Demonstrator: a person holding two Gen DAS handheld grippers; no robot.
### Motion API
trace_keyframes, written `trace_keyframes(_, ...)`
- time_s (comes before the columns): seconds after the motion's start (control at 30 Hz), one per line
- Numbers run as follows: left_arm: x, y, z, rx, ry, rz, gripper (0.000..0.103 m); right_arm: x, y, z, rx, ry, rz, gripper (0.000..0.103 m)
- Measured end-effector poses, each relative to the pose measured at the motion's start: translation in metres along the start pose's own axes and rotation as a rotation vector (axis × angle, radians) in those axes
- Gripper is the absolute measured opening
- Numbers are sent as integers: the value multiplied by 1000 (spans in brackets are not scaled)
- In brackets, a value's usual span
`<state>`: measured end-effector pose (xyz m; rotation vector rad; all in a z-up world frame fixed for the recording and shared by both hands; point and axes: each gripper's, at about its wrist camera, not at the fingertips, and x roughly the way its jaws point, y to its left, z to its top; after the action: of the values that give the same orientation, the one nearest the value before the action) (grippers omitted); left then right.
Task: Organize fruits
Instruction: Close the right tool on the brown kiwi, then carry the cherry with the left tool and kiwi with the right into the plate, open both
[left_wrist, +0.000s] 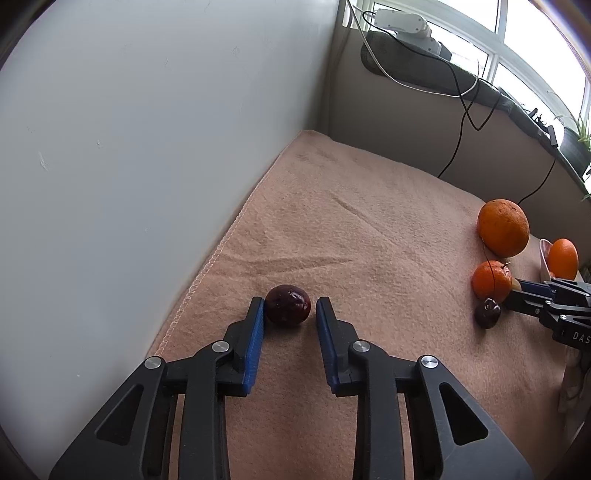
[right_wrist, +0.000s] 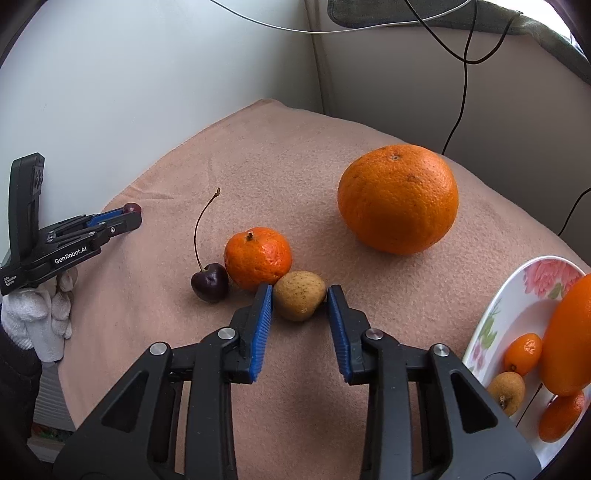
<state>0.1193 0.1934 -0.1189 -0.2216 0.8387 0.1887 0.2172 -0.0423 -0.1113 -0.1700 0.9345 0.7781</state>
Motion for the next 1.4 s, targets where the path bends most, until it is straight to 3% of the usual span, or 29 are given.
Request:
trace_keyframes(0.37,-1,0,0,-16,-14,1,23,-14,-3,-4,26,-29,-1,31)
trace_keyframes(0.73,-32,-15,-4,-19,-57,-57,23,-41,-8,-17,56,-75,21,31)
trace_keyframes(1.1,-60,-68,-7,27,-104,-174,23,-93,-23,-41,96,-149,-1,31)
trace_keyframes(1.4,-68,-126,-7,88,-111,-287,23,-137,-62,-79,165,-181,-72,31)
